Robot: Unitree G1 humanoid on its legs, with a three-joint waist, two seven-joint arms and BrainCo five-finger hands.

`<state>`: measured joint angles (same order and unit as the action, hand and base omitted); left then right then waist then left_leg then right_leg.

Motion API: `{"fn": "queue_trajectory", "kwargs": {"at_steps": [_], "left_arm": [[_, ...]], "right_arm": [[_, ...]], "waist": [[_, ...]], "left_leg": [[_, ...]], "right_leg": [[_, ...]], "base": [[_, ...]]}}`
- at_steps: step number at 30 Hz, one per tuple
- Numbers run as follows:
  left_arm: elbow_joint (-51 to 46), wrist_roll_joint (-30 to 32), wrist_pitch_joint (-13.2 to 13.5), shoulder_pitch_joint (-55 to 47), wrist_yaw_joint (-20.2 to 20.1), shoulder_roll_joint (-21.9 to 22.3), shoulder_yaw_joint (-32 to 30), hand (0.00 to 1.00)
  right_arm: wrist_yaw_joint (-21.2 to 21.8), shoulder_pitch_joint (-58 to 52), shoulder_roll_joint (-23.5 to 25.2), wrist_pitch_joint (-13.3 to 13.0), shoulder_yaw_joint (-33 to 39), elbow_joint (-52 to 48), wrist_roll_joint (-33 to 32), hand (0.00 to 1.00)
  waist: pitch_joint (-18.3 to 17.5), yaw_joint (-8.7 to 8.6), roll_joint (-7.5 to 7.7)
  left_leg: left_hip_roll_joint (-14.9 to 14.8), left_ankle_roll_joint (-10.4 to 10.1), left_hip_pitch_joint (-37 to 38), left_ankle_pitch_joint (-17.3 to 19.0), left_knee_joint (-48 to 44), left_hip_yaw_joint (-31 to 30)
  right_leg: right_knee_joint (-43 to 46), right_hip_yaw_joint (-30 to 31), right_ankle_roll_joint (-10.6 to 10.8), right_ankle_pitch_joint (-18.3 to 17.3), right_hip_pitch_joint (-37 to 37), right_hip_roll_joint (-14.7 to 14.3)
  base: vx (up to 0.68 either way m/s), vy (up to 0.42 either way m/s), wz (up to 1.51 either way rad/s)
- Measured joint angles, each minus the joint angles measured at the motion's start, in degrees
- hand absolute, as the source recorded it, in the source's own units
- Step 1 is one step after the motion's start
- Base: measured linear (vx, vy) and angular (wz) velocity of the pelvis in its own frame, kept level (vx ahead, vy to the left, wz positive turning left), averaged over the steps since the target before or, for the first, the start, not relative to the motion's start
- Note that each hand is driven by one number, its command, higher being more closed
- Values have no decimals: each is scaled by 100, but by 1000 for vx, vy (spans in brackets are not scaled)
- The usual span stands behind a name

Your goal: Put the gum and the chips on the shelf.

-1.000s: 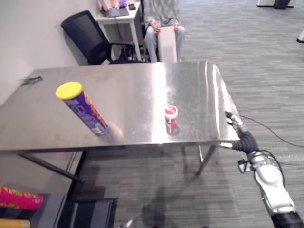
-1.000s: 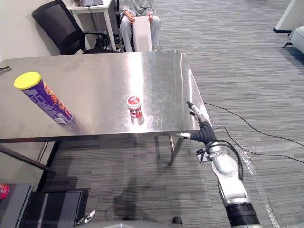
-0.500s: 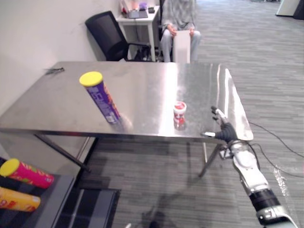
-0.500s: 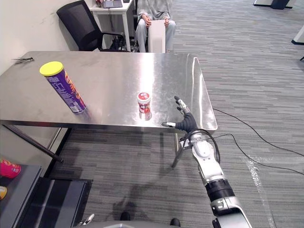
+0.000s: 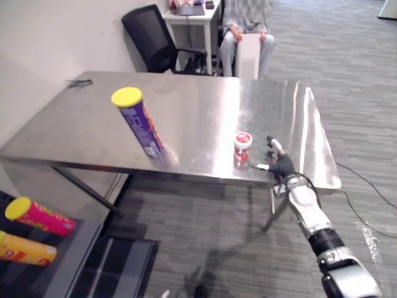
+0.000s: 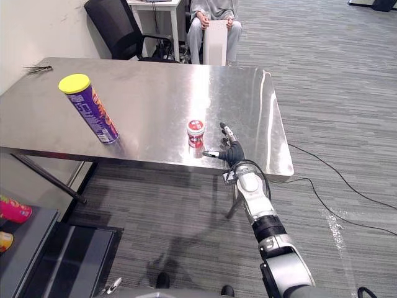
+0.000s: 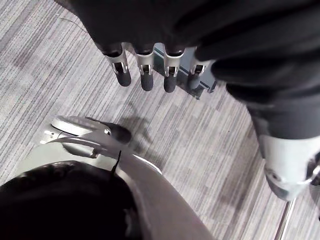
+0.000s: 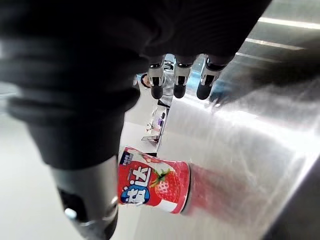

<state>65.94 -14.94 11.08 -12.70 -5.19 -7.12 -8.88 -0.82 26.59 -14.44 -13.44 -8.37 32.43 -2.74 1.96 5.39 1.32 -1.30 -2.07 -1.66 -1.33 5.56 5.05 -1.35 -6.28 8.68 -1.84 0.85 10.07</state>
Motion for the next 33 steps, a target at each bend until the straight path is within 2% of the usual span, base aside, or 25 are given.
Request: {"fn": "queue_trajectory", "kwargs": {"at_steps": [8,18,28,29,33], "left_arm": [[-42,1,-1,12,33,11,4,0],[-102,0,-2,111,44,23,7,0],[-116,0,-2,130,64,22,4,0],[-122,0,-2,129,66,22,3,0],[-204,0,-8,124,103,22,-2,0]], "right_arm": [[-16,488,70,64,-117,239,-12,0],[-139,992,188,112,-122,682,-229,0],[-121,1186,326,164,-345,683,-225,0],[-120,1202,368,174,-346,685,-225,100],[-113,1272,421,192,-476,685,-225,100]], "waist": [[131,32,-15],[261,270,-9],[336,272,0],[344,272,1],[407,280,27]], "left_leg": [[-4,-7,-6,1,15,31],[-4,-10,-8,2,32,36],[-4,-10,-10,3,30,33],[-4,-10,-9,2,28,32],[-4,-10,-3,2,28,30]], "right_leg": [[-45,12,-1,1,-6,-4],[-62,2,-18,12,-15,-5],[-81,-11,-17,13,-25,-4],[-83,-13,-17,13,-28,-5],[-86,-36,-16,13,-53,-4]], "base": [[-13,-3,0],[0,0,0],[0,0,0],[0,0,0],[0,0,2]]}}
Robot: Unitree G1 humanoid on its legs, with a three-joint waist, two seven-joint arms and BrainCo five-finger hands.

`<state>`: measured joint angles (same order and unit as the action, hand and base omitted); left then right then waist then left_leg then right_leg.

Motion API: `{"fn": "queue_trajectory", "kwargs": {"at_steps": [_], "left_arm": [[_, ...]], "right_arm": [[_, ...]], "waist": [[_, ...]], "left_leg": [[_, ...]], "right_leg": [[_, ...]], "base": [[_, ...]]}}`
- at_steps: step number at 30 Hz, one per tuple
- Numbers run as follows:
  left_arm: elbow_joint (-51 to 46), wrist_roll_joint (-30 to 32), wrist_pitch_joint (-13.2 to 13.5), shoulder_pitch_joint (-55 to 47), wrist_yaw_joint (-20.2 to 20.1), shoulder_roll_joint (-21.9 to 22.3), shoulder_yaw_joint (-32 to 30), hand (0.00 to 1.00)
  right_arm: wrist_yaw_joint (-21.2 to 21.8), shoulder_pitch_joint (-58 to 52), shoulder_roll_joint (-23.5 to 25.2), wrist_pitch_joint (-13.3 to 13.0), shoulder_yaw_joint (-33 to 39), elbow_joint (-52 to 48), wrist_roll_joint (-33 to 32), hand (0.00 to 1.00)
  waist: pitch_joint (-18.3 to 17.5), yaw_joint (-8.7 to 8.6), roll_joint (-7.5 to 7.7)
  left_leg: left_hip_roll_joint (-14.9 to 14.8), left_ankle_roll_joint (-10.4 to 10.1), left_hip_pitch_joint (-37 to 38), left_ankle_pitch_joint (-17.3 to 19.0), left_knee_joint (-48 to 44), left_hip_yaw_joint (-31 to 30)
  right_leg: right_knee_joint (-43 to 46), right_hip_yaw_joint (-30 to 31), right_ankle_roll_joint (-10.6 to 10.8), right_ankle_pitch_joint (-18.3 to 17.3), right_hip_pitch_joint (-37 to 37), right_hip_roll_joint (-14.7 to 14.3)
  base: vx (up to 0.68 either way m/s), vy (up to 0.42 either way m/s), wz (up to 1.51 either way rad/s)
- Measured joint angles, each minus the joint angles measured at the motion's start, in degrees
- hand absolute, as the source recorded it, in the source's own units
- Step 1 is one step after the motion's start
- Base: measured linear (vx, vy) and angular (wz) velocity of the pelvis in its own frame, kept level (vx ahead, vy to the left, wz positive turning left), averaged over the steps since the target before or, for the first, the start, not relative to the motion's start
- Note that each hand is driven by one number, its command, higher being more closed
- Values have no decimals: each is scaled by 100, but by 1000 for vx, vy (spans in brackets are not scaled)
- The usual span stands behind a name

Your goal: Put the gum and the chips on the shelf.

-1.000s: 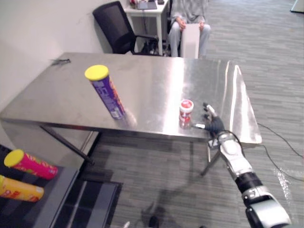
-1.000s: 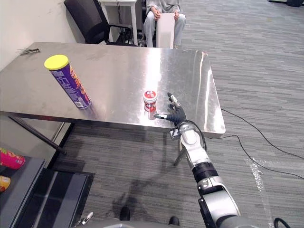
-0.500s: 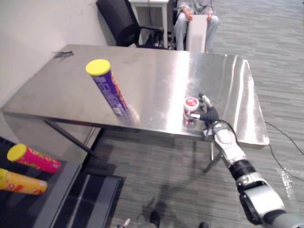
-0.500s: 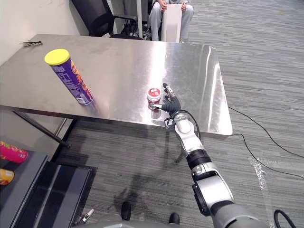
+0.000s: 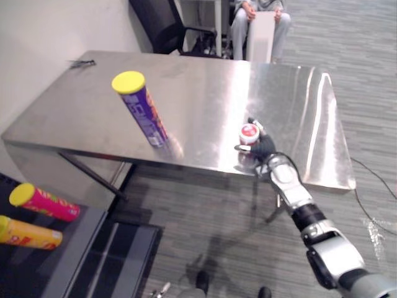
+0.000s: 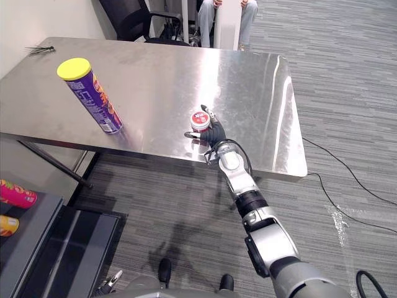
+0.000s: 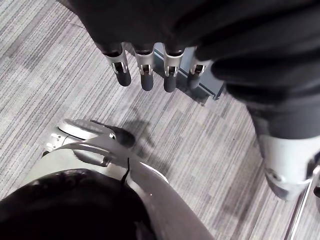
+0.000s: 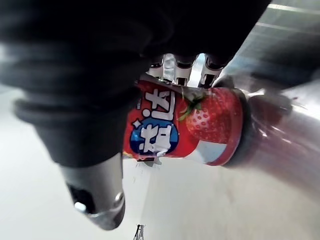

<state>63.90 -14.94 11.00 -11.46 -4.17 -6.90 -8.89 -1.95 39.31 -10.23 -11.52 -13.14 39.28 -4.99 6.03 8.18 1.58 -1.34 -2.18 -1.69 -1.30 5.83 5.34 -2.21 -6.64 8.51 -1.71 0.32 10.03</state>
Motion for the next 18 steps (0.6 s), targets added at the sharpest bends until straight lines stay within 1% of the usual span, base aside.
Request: {"fn": "queue_trajectory", "kwargs": {"at_steps": [4,12,16,18], "left_arm": [[-9,0,-1,1,15,1,-3,0],[-38,0,-1,3,43,-2,-11,0],[-65,0,-6,4,54,-3,-17,0],[-68,1,-6,9,63,-3,-28,0]], "right_arm": [[12,0,24,7,-137,0,0,100],[57,0,218,9,-146,-5,0,100],[67,-9,219,12,-142,-33,1,100],[45,-190,176,83,-100,-344,2,100]], "waist": [[6,1,9],[33,-2,51],[41,-8,65],[42,-18,67]], "left_leg": [[-1,0,0,0,5,-2],[-1,-5,8,3,5,-31],[-1,-9,24,6,-4,-27],[4,-9,37,6,-11,-101]], "right_leg": [[-11,-10,0,0,-7,0],[-54,-60,0,0,-64,0],[-60,-61,1,0,-82,2],[-67,-94,1,0,-124,6]], "base": [[0,0,0],[0,0,3],[0,0,0],[1,-18,8]]}}
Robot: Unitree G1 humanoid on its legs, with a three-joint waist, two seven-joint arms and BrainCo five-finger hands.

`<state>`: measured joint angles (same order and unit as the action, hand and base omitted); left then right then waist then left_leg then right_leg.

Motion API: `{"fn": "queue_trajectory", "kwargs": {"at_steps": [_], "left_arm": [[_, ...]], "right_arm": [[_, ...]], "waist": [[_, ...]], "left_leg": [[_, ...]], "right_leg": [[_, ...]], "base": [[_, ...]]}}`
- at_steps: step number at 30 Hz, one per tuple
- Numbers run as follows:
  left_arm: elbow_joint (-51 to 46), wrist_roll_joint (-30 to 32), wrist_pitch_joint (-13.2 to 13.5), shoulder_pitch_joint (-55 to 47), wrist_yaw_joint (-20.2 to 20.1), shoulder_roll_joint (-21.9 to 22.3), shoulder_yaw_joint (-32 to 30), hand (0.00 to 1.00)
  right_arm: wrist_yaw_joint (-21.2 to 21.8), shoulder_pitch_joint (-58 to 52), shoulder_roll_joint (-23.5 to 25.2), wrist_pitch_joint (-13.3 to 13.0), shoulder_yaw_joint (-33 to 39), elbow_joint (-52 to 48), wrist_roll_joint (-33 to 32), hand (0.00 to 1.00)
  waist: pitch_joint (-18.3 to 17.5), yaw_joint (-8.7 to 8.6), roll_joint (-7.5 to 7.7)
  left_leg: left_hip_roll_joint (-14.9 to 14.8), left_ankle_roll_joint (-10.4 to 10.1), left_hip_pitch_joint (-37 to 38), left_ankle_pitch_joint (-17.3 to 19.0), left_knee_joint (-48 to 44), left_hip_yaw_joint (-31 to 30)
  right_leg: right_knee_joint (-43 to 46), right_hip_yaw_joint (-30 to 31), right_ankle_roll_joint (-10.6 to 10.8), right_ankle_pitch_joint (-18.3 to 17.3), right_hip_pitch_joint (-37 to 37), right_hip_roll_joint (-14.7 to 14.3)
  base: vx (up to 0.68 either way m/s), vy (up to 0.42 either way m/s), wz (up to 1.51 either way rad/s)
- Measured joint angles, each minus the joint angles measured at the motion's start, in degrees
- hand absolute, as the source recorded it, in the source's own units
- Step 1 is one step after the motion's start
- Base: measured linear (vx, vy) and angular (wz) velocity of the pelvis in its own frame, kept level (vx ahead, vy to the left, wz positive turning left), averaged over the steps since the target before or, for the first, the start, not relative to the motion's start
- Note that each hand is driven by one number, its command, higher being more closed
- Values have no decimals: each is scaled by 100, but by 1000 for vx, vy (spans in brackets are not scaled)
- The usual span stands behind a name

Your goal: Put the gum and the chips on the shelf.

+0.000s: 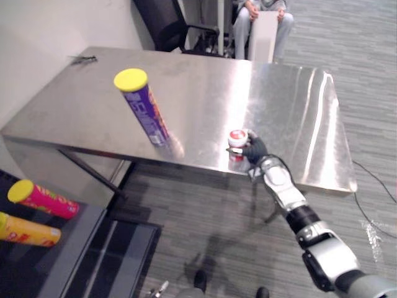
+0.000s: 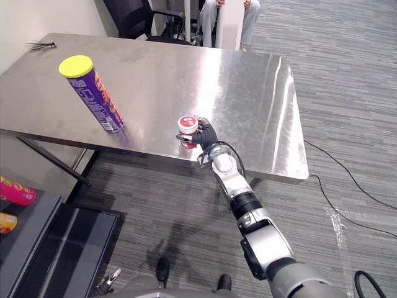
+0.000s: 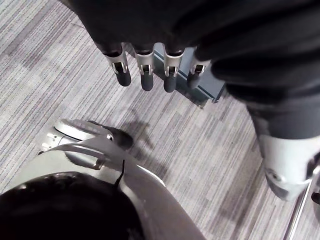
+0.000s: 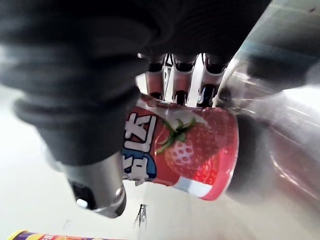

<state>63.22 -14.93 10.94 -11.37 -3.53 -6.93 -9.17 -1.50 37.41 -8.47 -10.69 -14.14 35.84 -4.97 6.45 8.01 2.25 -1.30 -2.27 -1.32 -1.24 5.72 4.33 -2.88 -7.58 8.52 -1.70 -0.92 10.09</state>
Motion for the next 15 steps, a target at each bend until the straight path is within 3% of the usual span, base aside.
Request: {"fn": "queue_trajectory", "kwargs": {"at_steps": [7,15], "left_arm": [[-2,1,5,-17,58,0,-16,0],[14,10,14,-130,58,-24,-26,0]], "right_arm": [[-86,-927,-477,-27,541,-1962,16,100],[165,-2177,-1124,-404,1267,-3852,-301,100]], "waist": [[-1,-101,2],[-104,-353,47]], "left_leg": [[18,10,4,-10,-18,-196],[8,16,8,-17,-20,-157]], "right_leg": [[62,-163,3,-2,-77,12],[110,-120,4,-4,-28,5]], "base": [[-8,-11,14],[-6,-8,-3]]}}
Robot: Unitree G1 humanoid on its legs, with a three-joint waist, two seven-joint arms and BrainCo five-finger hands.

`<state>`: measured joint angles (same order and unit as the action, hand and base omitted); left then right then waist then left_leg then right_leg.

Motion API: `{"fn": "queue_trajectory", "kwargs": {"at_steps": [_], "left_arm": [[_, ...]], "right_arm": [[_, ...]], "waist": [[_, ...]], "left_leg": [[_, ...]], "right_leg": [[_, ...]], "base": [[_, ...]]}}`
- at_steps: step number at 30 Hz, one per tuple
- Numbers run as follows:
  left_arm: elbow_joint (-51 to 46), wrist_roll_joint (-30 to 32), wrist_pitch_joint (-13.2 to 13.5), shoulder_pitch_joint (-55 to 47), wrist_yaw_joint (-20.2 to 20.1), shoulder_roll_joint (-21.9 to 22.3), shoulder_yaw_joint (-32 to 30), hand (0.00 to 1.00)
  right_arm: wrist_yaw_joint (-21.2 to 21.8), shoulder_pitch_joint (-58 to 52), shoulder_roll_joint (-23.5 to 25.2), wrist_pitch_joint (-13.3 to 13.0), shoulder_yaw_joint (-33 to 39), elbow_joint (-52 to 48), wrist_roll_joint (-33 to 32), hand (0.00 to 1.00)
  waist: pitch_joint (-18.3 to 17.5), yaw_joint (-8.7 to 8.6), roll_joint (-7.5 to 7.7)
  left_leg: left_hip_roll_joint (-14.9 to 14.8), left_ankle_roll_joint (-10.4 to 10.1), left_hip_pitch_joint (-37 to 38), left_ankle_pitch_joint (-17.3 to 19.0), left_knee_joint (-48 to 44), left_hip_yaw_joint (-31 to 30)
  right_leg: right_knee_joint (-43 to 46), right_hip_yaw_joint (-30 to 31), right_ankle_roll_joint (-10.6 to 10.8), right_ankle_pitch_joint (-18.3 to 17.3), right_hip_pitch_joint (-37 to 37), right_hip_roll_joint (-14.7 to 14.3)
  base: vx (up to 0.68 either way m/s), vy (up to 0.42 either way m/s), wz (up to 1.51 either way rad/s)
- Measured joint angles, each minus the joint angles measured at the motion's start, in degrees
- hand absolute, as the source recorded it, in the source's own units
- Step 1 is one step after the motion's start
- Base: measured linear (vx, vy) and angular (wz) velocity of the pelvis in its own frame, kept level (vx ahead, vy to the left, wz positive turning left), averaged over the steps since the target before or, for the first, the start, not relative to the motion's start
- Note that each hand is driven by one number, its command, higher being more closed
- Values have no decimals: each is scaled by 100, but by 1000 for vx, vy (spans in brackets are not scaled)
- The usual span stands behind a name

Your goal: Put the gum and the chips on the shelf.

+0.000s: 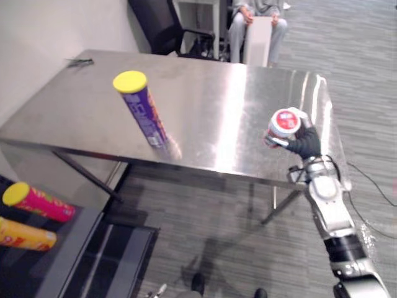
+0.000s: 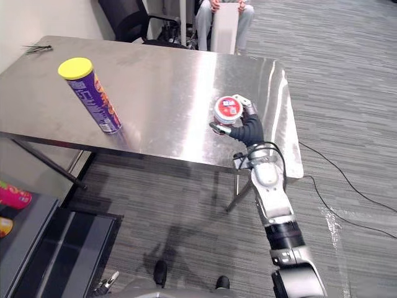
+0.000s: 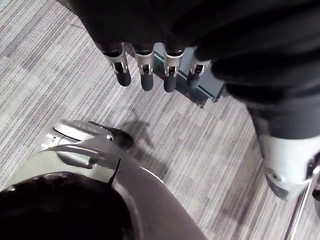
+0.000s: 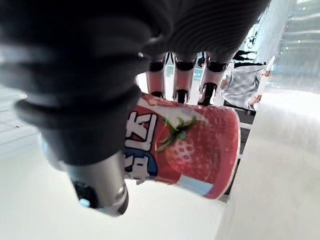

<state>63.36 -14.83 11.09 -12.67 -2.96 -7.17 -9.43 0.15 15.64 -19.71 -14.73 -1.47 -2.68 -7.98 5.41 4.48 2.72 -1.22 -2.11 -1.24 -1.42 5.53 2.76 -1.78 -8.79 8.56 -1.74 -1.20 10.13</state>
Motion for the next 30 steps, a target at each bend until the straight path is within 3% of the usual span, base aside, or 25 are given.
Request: {"fn": "queue_trajectory", "kwargs": {"at_steps": [13,19,23,26,30], "left_arm": [[61,0,2,-158,-212,-13,-11,0],[55,-23,3,-261,-274,33,-174,0],[54,-30,0,-278,-371,26,-211,0],[43,-54,-2,-237,-381,-12,-214,0],[-56,-51,13,-41,-374,19,-160,0]], "right_arm": [[312,-1756,-24,-96,1053,-795,-381,100],[399,-2051,331,-100,1536,-986,-395,100],[416,-2116,504,-107,1640,-1068,-398,100],[413,-2132,574,-107,1528,-1066,-440,100],[416,-1862,568,-108,1123,-1020,-589,100]], "waist": [[-444,-214,-33],[-561,-283,-37],[-561,-283,-10],[-475,-281,47],[-291,-258,-93]], "left_leg": [[-16,-14,35,-10,-2,28],[-46,-26,174,-19,-3,-16],[-51,-46,250,-27,-18,-68],[-30,-107,-53,170,-653,-260],[-79,-232,-748,141,-1253,-979]], "right_leg": [[165,72,-25,-100,68,-2],[528,69,-67,-302,97,1],[898,28,-112,-513,156,29],[1415,-101,-179,-772,277,105],[1832,-702,-356,-925,497,35]], "base": [[-23,-8,-2],[-7,-4,2],[-28,-16,9],[-48,-28,28],[-130,-73,74]]}}
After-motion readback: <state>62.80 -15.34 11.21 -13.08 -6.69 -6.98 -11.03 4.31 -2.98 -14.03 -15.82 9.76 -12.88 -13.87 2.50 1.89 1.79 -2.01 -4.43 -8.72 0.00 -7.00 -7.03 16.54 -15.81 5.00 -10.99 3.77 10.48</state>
